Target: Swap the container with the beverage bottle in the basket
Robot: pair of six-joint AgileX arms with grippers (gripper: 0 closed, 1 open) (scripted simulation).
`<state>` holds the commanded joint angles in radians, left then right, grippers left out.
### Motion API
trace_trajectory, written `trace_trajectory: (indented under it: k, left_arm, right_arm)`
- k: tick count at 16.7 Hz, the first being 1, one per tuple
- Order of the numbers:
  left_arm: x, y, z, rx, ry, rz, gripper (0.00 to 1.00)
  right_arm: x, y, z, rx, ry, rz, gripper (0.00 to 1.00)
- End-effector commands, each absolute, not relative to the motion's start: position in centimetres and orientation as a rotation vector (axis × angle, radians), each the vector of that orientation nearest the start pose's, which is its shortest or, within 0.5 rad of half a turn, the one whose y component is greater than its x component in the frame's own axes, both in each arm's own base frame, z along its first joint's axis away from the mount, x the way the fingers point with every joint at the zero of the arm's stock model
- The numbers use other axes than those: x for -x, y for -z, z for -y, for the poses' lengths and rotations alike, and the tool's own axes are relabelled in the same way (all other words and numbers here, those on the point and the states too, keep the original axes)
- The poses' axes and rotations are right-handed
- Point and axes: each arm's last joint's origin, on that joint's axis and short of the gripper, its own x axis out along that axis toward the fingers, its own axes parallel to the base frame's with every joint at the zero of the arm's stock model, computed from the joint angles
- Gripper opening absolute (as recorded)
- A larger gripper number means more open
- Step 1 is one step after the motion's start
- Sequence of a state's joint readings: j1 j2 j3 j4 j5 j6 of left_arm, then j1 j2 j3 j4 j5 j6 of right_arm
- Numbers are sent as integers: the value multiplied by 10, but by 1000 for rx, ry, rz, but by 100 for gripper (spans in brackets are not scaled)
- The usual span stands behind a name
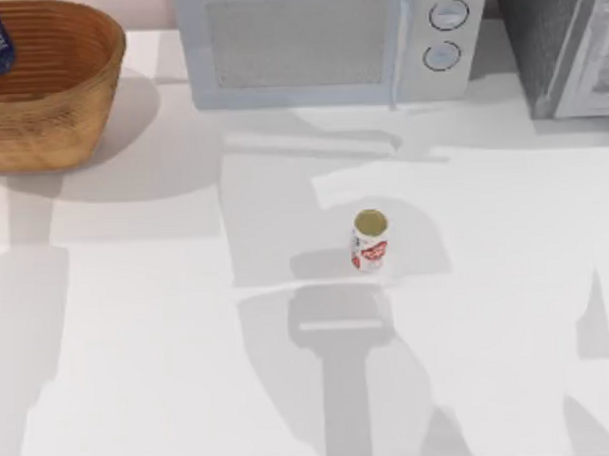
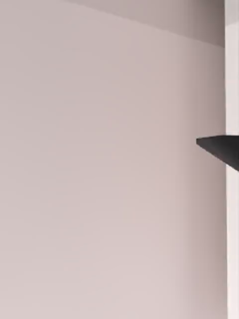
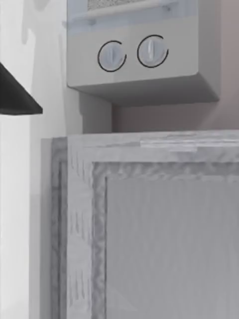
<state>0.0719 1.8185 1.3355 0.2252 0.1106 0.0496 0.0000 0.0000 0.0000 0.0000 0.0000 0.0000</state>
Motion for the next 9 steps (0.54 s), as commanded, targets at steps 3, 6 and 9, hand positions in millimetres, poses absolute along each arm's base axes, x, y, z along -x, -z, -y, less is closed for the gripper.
trace_trajectory:
  k: [3, 6, 9]
  left_arm:
    - [-430, -270, -32, -12, 27, -255, 98]
    - [-430, -270, -32, -12, 27, -255, 100]
    - [-430, -270, -32, -12, 27, -255, 100]
  right_arm:
    - [-106, -160, 1, 0, 0, 0, 100]
    - [-106, -160, 1, 0, 0, 0, 100]
    - [-106, -160, 1, 0, 0, 0, 100]
